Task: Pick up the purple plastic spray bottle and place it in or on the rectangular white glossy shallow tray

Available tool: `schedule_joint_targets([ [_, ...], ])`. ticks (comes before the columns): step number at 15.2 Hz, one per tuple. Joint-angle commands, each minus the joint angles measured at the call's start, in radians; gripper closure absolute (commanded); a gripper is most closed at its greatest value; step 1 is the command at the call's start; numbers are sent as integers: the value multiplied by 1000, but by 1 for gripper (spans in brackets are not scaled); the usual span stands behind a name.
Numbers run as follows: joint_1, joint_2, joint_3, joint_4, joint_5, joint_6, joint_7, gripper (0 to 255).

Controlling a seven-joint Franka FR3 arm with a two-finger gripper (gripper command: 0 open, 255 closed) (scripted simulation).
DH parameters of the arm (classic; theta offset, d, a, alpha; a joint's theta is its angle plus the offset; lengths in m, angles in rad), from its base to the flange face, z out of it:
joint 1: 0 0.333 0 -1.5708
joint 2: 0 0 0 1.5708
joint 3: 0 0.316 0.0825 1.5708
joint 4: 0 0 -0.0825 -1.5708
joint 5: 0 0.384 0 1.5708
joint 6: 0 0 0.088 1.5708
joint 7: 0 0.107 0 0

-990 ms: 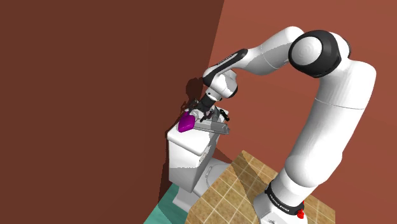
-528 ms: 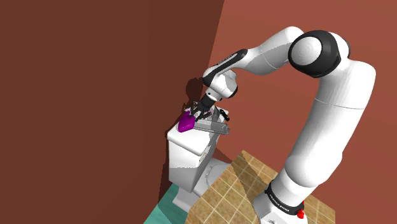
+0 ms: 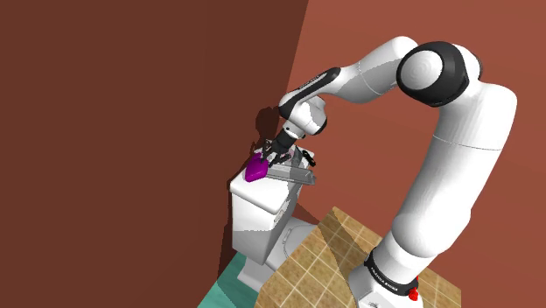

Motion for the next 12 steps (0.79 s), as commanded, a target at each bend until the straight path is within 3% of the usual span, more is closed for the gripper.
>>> schedule_joint_targets([
  [1,1,-10,-2,-1,-9,-8,10,255],
  [12,6,-120,-22,14,-101,-111,117,255],
])
